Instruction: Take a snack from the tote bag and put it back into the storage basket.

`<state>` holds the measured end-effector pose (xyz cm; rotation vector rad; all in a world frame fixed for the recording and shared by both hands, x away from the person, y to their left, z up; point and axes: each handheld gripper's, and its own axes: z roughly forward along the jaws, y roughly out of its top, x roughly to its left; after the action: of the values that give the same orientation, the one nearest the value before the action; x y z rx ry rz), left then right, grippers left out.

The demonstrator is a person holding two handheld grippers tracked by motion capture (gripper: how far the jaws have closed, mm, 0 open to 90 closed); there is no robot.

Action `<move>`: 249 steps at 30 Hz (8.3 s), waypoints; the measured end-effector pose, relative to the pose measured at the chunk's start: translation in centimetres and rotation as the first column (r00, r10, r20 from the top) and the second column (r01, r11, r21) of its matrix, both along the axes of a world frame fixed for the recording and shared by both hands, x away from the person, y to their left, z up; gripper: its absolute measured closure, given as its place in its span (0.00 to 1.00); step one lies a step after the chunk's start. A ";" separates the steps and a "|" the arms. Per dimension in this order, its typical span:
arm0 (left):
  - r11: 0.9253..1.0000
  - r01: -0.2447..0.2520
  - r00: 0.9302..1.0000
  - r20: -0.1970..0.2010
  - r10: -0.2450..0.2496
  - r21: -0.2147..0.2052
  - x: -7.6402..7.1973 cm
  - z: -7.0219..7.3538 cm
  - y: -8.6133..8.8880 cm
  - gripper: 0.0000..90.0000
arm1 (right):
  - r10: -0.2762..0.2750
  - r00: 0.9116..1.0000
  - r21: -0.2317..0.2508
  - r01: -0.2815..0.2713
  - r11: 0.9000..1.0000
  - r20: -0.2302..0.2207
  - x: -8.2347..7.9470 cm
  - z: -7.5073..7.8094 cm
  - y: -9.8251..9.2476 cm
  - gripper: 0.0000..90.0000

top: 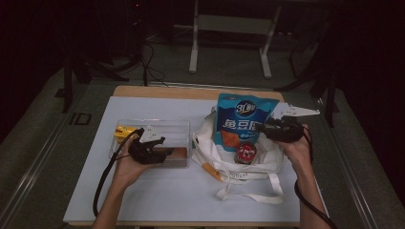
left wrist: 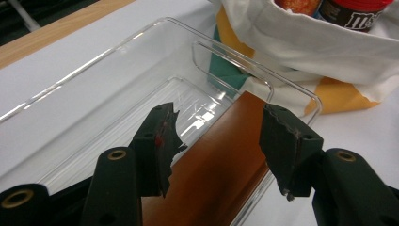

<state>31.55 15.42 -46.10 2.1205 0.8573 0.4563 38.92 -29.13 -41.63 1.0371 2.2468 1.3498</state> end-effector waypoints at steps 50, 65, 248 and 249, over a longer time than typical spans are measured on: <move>0.992 0.123 0.989 0.091 -0.120 -0.034 -4.2 -2.0 -2.2 0.52 | 0.077 0.997 0.147 -0.075 0.986 -0.011 2.4 -1.6 1.5 0.93; 0.987 0.159 0.979 0.135 -0.154 -0.028 -5.1 -2.4 -2.5 0.61 | 0.055 0.998 0.156 -0.051 0.986 -0.023 2.4 -1.7 1.4 0.95; 0.962 0.261 0.965 0.050 -0.258 -0.076 -4.8 -7.8 -3.4 0.58 | 0.242 0.970 0.495 -0.204 0.845 -0.013 -0.2 9.8 13.4 1.00; 0.962 0.262 0.965 0.050 -0.259 -0.075 -4.8 -7.8 -3.4 0.58 | 0.245 0.969 0.497 -0.206 0.843 -0.014 -0.2 9.8 13.6 1.00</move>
<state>26.78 12.07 -53.94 2.1040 0.5530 0.3189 38.71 -15.56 -31.81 1.0051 2.1802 2.1003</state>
